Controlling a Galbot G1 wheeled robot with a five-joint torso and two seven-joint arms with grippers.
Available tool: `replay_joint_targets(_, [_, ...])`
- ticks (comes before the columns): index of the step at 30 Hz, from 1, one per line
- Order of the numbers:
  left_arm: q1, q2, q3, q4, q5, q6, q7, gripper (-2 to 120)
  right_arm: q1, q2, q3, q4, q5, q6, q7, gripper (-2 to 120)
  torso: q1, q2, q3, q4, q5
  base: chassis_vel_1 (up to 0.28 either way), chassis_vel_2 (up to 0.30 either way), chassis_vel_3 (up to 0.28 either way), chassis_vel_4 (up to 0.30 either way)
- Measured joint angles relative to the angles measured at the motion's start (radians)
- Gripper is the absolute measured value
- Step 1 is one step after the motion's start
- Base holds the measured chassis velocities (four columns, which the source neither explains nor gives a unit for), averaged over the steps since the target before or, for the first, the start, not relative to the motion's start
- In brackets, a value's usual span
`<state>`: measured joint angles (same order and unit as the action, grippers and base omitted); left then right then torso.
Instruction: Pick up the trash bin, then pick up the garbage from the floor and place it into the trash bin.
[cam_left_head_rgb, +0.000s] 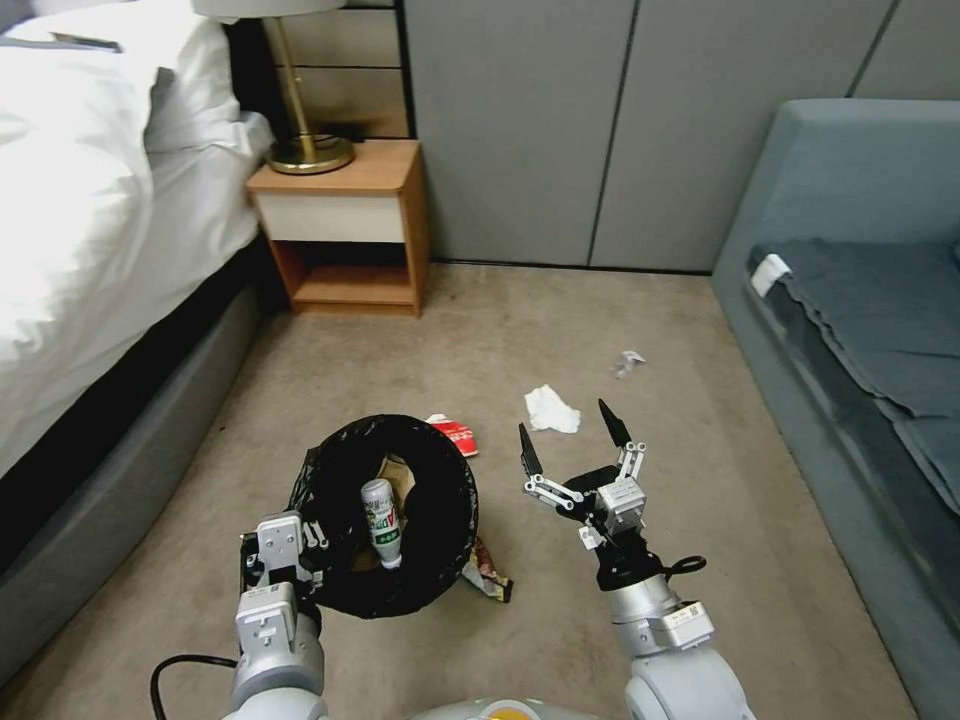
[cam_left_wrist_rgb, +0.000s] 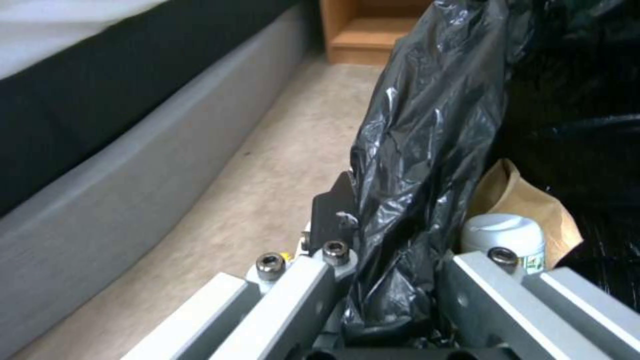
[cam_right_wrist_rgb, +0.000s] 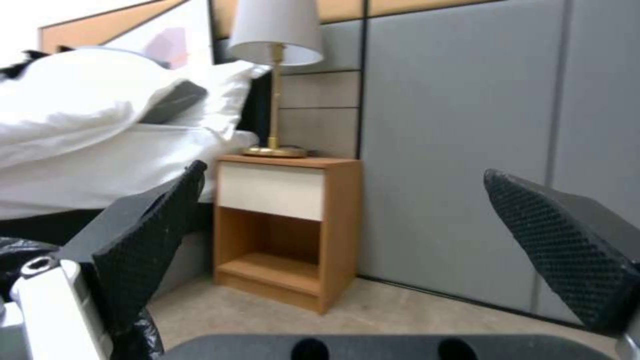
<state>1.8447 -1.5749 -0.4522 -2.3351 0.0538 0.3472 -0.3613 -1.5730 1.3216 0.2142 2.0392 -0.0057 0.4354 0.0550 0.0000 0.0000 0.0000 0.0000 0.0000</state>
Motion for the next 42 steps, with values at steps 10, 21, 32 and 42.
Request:
replay_joint_targets(10, [0.0, -0.001, -0.003, -0.003, -0.001, 0.0, -0.001, 1, 0.015, -0.007, 0.008, -0.028, -0.001, -0.006, -0.007, 100, 0.0, 0.0, 0.0, 0.0003, 0.0, 0.089, 0.093, 0.099, 0.088])
replay_joint_targets(21, [-0.001, -0.002, -0.004, -0.003, -0.002, -0.004, -0.002, 1, 0.036, -0.039, 0.029, -0.086, 0.038, -0.064, -0.049, 100, 0.0, 0.0, 0.0, 0.0, 0.0001, 0.009, 0.004, 0.009, 0.009])
replay_joint_targets(32, [0.003, -0.002, -0.008, -0.002, -0.004, -0.008, -0.003, 1, 0.172, -0.091, -0.016, -0.305, 0.153, -0.288, -0.22, 100, 0.0, 0.0, 0.0, 0.0, 0.0001, 0.0, 0.0, 0.0, 0.0])
replay_joint_targets(42, [0.007, -0.011, -0.002, -0.001, 0.009, -0.009, -0.004, 1, 0.38, -0.069, -0.087, -0.616, 0.132, -0.414, -0.301, 100, 0.0, 0.0, 0.0, 0.0, 0.0001, 0.0, 0.0, 0.0, 0.0])
